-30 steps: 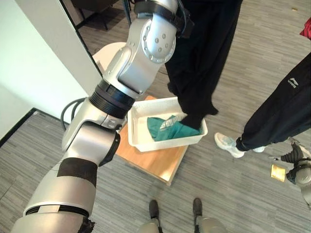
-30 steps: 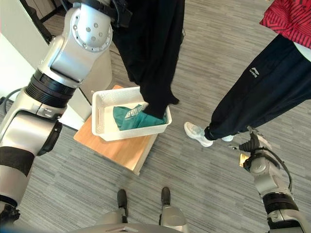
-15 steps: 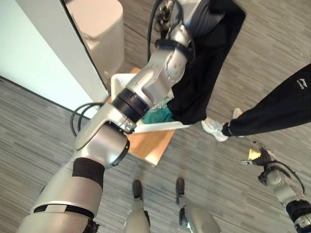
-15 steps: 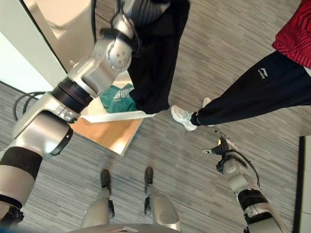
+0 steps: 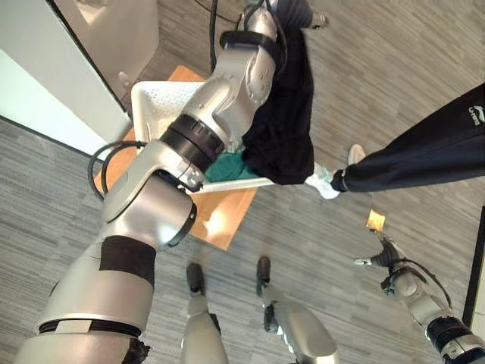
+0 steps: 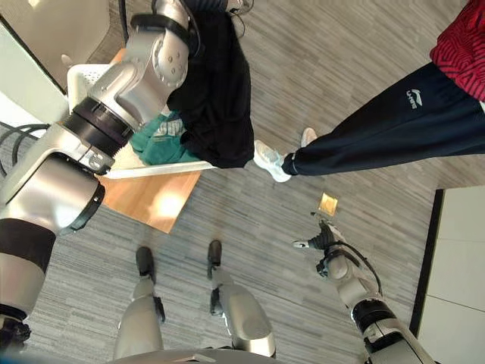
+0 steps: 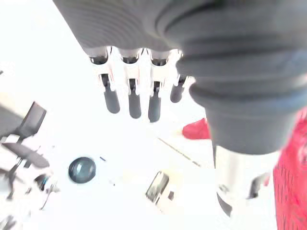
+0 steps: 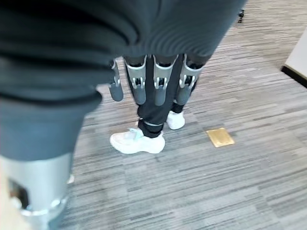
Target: Pick up bed clothes into laundry basket.
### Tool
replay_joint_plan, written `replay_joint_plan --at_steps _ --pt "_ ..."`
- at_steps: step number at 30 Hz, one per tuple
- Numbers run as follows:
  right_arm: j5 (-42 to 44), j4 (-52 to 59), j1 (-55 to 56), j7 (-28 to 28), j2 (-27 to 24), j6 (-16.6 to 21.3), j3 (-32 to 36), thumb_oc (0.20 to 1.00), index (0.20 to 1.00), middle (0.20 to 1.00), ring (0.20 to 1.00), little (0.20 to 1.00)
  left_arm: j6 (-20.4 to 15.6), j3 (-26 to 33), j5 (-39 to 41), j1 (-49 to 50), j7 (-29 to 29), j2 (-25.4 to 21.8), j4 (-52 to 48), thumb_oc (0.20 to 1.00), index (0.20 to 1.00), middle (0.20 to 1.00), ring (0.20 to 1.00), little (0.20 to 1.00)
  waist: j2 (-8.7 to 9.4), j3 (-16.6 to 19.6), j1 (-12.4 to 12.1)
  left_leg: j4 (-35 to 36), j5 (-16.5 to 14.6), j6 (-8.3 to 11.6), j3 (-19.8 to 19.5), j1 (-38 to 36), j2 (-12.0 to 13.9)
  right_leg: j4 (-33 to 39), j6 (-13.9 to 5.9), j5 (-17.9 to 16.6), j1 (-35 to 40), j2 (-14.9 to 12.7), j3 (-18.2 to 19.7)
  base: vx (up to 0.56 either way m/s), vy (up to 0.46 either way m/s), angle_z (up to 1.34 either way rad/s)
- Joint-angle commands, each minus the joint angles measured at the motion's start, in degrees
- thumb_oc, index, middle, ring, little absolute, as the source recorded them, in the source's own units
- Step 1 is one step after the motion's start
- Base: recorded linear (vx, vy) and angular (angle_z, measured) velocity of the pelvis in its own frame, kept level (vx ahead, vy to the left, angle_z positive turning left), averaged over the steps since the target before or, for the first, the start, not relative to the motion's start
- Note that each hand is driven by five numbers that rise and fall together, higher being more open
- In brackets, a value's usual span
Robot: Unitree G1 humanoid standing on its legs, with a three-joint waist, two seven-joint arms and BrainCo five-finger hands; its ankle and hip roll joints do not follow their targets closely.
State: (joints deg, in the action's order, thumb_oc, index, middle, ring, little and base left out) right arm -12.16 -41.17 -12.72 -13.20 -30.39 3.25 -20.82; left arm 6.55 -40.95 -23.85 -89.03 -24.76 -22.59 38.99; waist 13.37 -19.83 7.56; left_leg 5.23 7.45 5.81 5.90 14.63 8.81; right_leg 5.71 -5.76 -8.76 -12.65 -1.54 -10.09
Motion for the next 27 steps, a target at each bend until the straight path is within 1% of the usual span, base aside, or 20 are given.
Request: replay_joint_plan --at_steps 1,4,5,7,8,11,12,13,14,17,18,19,20,22,24,27 --pt "3.4 -1.9 -1.6 -0.2 -0.4 0.8 1.4 1.0 1.0 1.0 1.0 1.0 -0.7 -1.4 -3.9 -9.5 -2.7 1.7 5.9 1.0 1.0 1.0 1.0 1.0 0.49 -0.7 -2.5 -0.2 -2.2 2.14 -1.2 -1.5 4.5 -0.7 -6.49 3.2 -0.1 -3.3 -1.3 -0.01 -0.078 0.21" --pt "4.2 -3.8 -2.3 -0.2 0.3 0.8 0.2 1.0 1.0 1.0 1.0 1.0 -0.6 -1.9 -4.0 -9.3 -2.9 2.1 6.4 1.0 1.0 1.0 1.0 1.0 1.73 -0.7 -3.8 -0.2 -2.1 2.48 -1.9 -1.6 5.0 -0.7 -6.4 3.3 0.9 -2.9 -2.4 -0.01 -0.092 0.1" --pt "4.3 -3.9 -2.4 -0.2 0.4 0.9 0.1 1.0 1.0 1.0 1.0 1.0 -0.6 -2.0 -4.0 -9.2 -3.0 2.1 6.4 1.0 1.0 1.0 1.0 1.0 1.77 -0.7 -3.8 -0.2 -2.1 2.5 -2.0 -1.7 5.1 -0.7 -6.39 3.3 1.0 -2.9 -2.4 -0.01 -0.121 0.11" --pt "4.8 -4.8 -2.3 -0.1 1.5 1.2 -0.9 1.0 1.0 1.0 1.0 1.0 -1.0 -0.9 -2.6 -7.5 -3.9 2.7 5.7 1.0 1.0 1.0 1.0 1.0 2.85 -0.7 -4.8 -0.2 -2.0 2.65 -2.8 -1.8 5.4 -0.7 -6.2 3.6 1.8 -2.4 -3.0 0.0 -0.104 0.18" --pt "4.9 -4.8 -2.3 -0.1 1.6 1.2 -0.9 1.0 1.0 1.0 1.0 1.0 -1.0 -0.9 -2.6 -7.4 -3.9 2.7 5.6 1.0 1.0 1.0 1.0 1.0 2.85 -0.6 -4.8 -0.2 -2.0 2.66 -2.8 -1.9 5.4 -0.7 -6.19 3.7 1.9 -2.4 -3.0 0.02 -0.072 0.13" --pt "5.4 -5.3 -1.5 -0.1 2.7 1.4 -1.5 1.0 1.0 1.0 1.0 1.0 -2.0 2.1 0.3 -3.5 -5.8 3.6 1.9 1.0 1.0 1.0 1.0 1.0 3.57 -0.1 -5.7 -0.2 -2.2 2.75 -3.4 -2.5 5.6 -0.7 -5.93 4.2 3.2 -1.9 -3.5 0.05 -0.085 0.14" --pt "6.3 -5.4 -0.8 -0.2 3.5 1.5 -1.2 1.0 1.0 1.0 1.0 1.0 -3.1 4.1 2.3 0.2 -6.5 5.1 -1.0 1.0 1.0 1.0 1.0 1.0 3.98 0.5 -6.3 -0.2 -2.4 2.65 -3.7 -3.2 5.6 -0.7 -5.78 4.5 4.2 -1.7 -3.6 0.07 -0.068 0.21" --pt "6.3 -5.4 -0.6 -0.2 3.5 1.5 -1.3 1.0 1.0 1.0 1.0 1.0 -3.0 4.2 2.3 0.6 -6.5 5.0 -1.4 1.0 1.0 1.0 1.0 1.0 3.94 0.6 -6.3 -0.2 -2.5 2.65 -3.7 -3.4 5.6 -0.7 -5.78 4.6 4.3 -1.7 -3.6 0.08 -0.052 0.27" --pt "7.2 -5.2 -0.2 -0.5 4.2 1.6 -0.6 1.0 1.0 1.0 1.0 1.0 -3.9 5.8 4.0 3.9 -6.9 5.8 -3.4 1.0 1.0 1.0 1.0 1.0 4.06 0.8 -6.7 -0.2 -2.7 2.55 -3.9 -3.8 5.4 -0.7 -5.69 4.6 4.8 -1.7 -3.6 0.06 -0.018 0.2" --pt "9.0 -4.9 1.4 -0.9 5.9 1.3 1.1 1.0 1.0 1.0 1.0 1.0 -6.1 8.4 7.5 14.2 -5.9 10.0 -9.6 1.0 1.0 1.0 1.0 1.0 4.04 2.1 -7.8 -0.2 -3.5 2.15 -4.1 -5.6 5.0 -0.7 -5.61 5.1 6.7 -1.9 -3.6 0.1 -0.012 0.08" --pt "8.9 -4.7 1.7 -1.2 6.0 0.9 1.4 1.0 1.0 1.0 1.0 1.0 -6.8 8.4 8.4 17.9 -5.0 11.5 -10.9 1.0 1.0 1.0 1.0 1.0 3.92 2.5 -8.3 -0.2 -3.8 2.0 -4.1 -6.3 4.8 -0.8 -5.55 5.3 7.3 -2.1 -3.7 0.07 0.007 0.07" --pt "8.8 -4.6 2.0 -1.2 6.0 0.9 1.4 1.0 1.0 1.0 1.0 1.0 -6.7 8.4 8.4 18.3 -4.9 11.5 -11.2 1.0 1.0 1.0 1.0 1.0 3.92 2.6 -8.4 -0.2 -3.8 1.99 -4.0 -6.5 4.8 -0.7 -5.56 5.4 7.5 -2.1 -3.7 0.06 -0.001 0.08" --pt "8.8 -4.5 2.1 -1.3 5.9 0.6 1.9 1.0 1.0 1.0 1.0 1.0 -7.4 8.4 9.9 20.7 -4.1 12.8 -12.1 1.0 1.0 1.0 1.0 1.0 3.88 2.9 -8.7 -0.2 -4.0 1.9 -4.0 -7.0 4.6 -0.8 -5.57 5.5 7.9 -2.1 -3.7 0.06 0.008 0.02" --pt "8.3 -4.2 2.5 -2.2 5.0 -0.1 3.5 1.0 1.0 1.0 1.0 1.0 -9.5 8.6 13.8 25.4 -3.1 15.0 -15.3 1.0 1.0 1.0 1.0 1.0 3.67 3.5 -9.3 -0.2 -4.5 1.62 -4.2 -8.3 4.1 -0.8 -5.42 5.9 9.2 -2.4 -3.7 0.1 0.023 0.02" --pt "7.5 -3.0 3.1 -3.1 3.1 -0.7 5.5 1.0 1.0 1.0 1.0 1.0 -10.4 8.0 15.8 29.1 -1.4 15.7 -17.4 1.0 1.0 1.0 1.0 1.0 3.22 3.9 -9.6 -0.2 -4.9 1.35 -4.2 -9.3 3.5 -0.9 -5.37 6.2 10.1 -2.7 -3.9 0.08 0.039 0.0" --pt "5.5 -0.4 4.1 -4.8 -0.3 -1.5 9.1 1.0 1.0 1.0 1.0 1.0 -11.4 8.5 17.0 34.1 -0.5 13.6 -20.9 1.0 1.0 1.0 1.0 1.0 1.99 4.5 -10.0 -0.2 -4.8 0.8 -3.8 -10.8 2.5 -1.1 -5.39 5.9 11.3 -3.6 -4.1 0.03 0.061 0.01"
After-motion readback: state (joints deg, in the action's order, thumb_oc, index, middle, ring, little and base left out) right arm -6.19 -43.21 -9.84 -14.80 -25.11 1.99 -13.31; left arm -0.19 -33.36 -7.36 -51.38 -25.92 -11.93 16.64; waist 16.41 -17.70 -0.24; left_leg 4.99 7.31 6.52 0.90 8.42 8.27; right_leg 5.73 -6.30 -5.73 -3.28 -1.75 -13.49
